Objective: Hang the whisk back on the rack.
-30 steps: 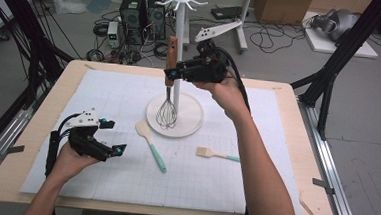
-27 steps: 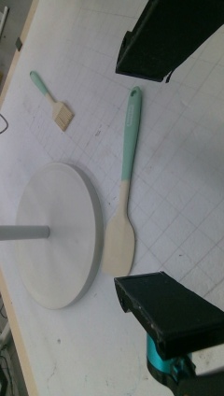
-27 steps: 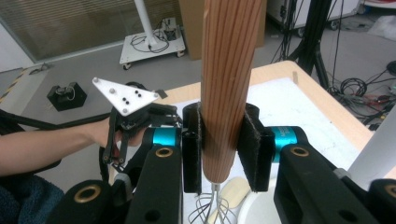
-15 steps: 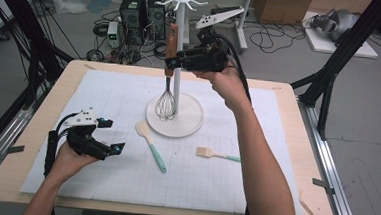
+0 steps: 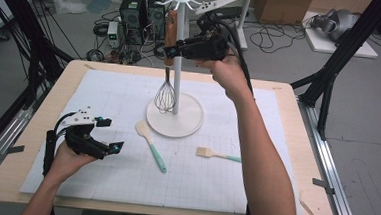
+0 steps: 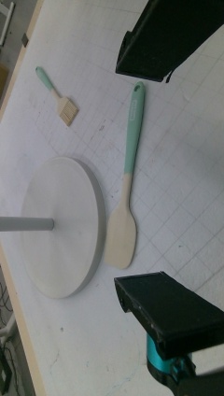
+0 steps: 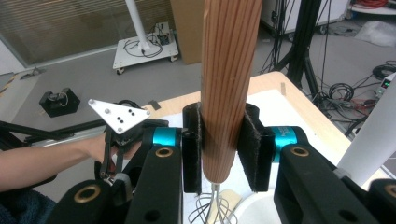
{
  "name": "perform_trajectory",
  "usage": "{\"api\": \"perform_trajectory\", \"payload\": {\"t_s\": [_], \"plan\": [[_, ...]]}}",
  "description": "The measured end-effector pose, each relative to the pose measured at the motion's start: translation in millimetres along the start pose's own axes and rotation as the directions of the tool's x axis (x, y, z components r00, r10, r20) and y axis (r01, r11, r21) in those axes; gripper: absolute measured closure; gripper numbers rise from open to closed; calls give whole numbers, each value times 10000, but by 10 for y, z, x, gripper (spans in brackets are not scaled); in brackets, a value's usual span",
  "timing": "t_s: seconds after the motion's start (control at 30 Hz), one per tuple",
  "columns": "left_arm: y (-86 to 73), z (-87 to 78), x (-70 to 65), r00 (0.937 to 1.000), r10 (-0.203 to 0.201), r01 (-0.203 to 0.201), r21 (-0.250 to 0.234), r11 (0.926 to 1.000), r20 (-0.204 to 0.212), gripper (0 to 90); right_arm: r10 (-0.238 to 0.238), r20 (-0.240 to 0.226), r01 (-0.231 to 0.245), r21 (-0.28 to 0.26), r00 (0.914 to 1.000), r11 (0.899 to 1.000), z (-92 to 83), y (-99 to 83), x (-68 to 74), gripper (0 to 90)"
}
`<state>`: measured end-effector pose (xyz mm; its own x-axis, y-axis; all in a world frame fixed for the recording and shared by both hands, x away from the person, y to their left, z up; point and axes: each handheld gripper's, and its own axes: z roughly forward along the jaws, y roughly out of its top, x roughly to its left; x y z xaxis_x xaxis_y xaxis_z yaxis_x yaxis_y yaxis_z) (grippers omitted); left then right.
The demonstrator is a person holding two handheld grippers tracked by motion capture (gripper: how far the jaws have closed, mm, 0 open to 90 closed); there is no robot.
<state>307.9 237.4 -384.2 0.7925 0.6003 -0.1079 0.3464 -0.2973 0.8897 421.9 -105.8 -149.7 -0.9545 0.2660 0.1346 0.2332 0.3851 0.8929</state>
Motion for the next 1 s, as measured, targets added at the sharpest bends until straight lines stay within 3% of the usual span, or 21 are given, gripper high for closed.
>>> {"api": "perform_trajectory", "payload": {"t_s": [1.0], "plan": [[6, 13, -6, 10000, 27, -27, 25, 10000, 43, 18, 631, 195, -636, 248, 9978, 9977, 40, 61, -189, 720]]}}
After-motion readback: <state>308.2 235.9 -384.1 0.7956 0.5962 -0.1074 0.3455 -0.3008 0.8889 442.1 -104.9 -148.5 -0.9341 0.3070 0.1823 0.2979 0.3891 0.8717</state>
